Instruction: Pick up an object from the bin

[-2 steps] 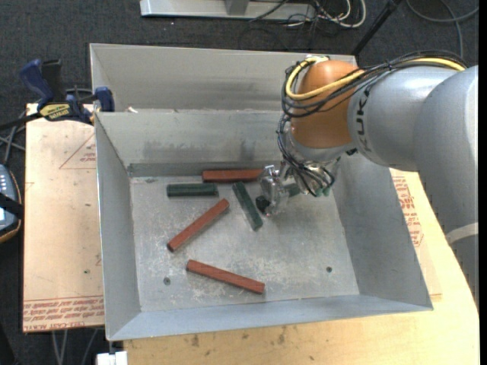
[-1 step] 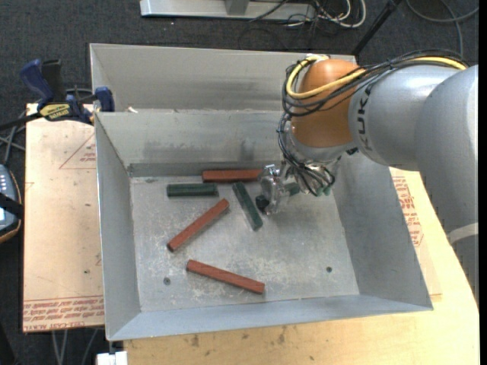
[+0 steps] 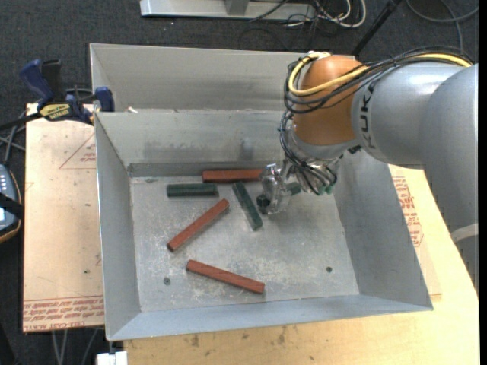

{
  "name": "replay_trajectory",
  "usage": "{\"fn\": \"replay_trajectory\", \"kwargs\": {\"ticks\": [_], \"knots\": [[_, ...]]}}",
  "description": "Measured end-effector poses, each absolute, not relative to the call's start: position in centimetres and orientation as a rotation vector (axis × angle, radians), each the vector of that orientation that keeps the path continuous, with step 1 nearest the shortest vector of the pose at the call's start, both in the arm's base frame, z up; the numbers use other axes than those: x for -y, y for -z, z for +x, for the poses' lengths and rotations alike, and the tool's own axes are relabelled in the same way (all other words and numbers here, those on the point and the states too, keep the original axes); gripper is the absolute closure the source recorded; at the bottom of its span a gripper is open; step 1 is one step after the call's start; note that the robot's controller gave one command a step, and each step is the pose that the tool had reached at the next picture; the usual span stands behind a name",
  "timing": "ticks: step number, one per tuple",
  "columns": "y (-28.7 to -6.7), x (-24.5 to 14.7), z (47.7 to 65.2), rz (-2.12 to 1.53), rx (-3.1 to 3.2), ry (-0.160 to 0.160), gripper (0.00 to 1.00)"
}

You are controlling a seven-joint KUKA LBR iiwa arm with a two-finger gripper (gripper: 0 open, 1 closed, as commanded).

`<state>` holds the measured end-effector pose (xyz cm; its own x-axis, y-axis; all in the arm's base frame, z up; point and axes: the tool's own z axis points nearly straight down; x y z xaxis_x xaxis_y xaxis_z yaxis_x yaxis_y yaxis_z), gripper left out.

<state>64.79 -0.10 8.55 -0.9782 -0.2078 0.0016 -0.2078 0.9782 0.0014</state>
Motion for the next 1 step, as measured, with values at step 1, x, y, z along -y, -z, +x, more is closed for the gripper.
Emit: {"fn": "replay_trajectory", "kwargs": {"ticks": [1], "knots": [[-10.34, 0.08, 64.75, 0.328, 3.122, 0.002, 1.00]]}}
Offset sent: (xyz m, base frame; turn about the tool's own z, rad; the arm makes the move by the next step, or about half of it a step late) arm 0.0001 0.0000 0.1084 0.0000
